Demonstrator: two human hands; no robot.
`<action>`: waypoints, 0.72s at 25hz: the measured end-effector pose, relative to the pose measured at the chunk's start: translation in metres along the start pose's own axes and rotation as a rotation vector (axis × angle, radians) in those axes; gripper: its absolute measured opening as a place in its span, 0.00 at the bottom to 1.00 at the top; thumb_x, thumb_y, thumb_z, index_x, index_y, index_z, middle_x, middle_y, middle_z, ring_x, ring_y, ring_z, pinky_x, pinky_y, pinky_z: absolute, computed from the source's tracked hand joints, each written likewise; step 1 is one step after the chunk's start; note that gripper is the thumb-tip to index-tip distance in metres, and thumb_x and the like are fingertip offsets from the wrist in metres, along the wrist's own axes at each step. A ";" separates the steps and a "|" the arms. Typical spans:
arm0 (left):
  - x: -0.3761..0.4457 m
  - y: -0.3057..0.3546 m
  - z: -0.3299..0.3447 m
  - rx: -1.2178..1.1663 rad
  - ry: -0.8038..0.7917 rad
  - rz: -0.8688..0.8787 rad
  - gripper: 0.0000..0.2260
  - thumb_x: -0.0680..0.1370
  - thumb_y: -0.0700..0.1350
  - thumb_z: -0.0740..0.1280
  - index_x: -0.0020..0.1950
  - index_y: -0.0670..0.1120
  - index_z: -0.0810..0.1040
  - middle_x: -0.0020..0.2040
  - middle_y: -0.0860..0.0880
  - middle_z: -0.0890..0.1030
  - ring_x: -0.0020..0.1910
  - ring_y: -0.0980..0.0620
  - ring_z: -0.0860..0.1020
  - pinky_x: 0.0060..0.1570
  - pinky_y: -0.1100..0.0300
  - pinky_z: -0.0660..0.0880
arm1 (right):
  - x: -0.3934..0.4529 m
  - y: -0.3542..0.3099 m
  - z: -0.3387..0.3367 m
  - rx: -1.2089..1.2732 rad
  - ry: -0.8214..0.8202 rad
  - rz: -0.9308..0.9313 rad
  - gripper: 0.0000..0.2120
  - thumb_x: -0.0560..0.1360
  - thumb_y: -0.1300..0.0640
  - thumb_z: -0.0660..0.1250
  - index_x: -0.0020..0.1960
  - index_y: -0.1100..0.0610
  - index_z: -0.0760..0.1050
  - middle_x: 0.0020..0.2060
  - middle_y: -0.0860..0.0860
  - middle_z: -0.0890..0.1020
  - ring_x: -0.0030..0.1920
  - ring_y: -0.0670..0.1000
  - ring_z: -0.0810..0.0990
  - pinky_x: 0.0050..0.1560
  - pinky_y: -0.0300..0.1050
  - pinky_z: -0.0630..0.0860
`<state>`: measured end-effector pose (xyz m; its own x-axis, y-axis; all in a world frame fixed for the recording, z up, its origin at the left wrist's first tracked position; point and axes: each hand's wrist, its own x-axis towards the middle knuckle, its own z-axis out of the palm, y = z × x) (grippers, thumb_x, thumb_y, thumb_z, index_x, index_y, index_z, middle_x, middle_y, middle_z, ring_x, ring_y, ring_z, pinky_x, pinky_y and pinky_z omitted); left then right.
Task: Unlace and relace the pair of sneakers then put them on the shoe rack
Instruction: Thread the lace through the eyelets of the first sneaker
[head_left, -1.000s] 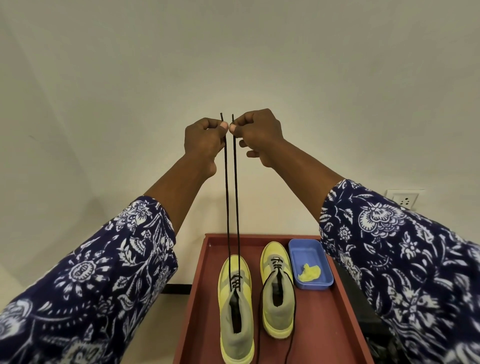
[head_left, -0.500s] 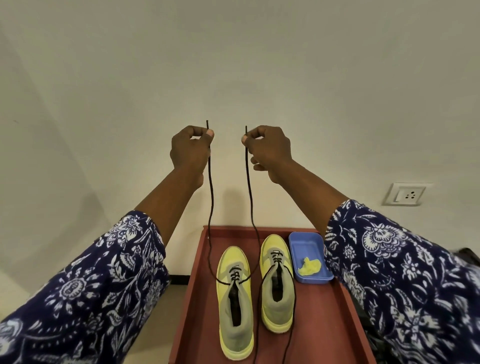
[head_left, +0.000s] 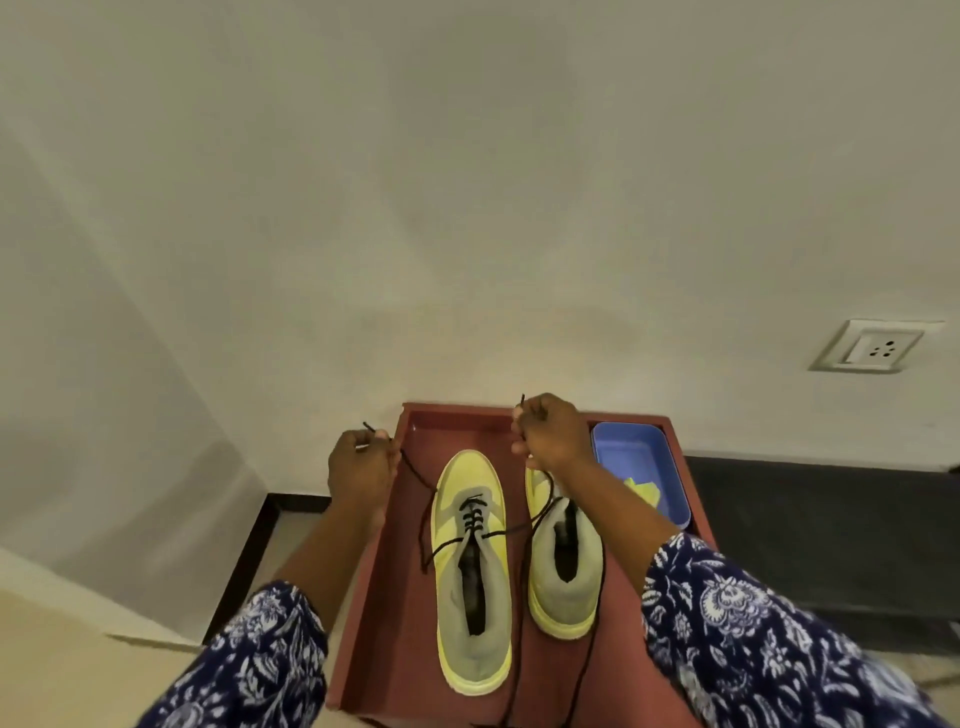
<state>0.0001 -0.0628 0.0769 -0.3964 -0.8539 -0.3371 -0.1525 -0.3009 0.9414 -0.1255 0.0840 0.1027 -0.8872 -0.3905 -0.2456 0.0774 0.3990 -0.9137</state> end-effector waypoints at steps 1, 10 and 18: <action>0.002 -0.015 0.000 -0.028 0.002 -0.064 0.01 0.79 0.40 0.61 0.48 0.45 0.72 0.41 0.47 0.78 0.37 0.53 0.75 0.35 0.62 0.70 | 0.001 0.013 0.006 0.020 -0.006 0.028 0.03 0.78 0.58 0.61 0.49 0.55 0.72 0.44 0.53 0.79 0.34 0.52 0.80 0.27 0.40 0.73; -0.018 -0.097 0.009 0.050 -0.028 -0.662 0.13 0.78 0.45 0.63 0.35 0.42 0.71 0.28 0.47 0.67 0.25 0.52 0.65 0.26 0.62 0.65 | -0.021 0.108 0.056 -0.173 0.196 0.116 0.10 0.76 0.54 0.62 0.37 0.52 0.66 0.37 0.60 0.81 0.39 0.61 0.82 0.43 0.55 0.80; -0.020 -0.091 0.022 0.080 -0.049 -0.684 0.09 0.76 0.40 0.67 0.36 0.40 0.73 0.29 0.47 0.69 0.27 0.53 0.64 0.16 0.71 0.61 | -0.035 0.119 0.071 0.111 0.098 0.349 0.12 0.76 0.50 0.63 0.36 0.55 0.70 0.32 0.55 0.75 0.33 0.56 0.76 0.33 0.48 0.75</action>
<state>0.0020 -0.0084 -0.0025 -0.2276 -0.4627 -0.8568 -0.4481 -0.7314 0.5140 -0.0528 0.0864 -0.0205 -0.8373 -0.1638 -0.5217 0.4272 0.3994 -0.8111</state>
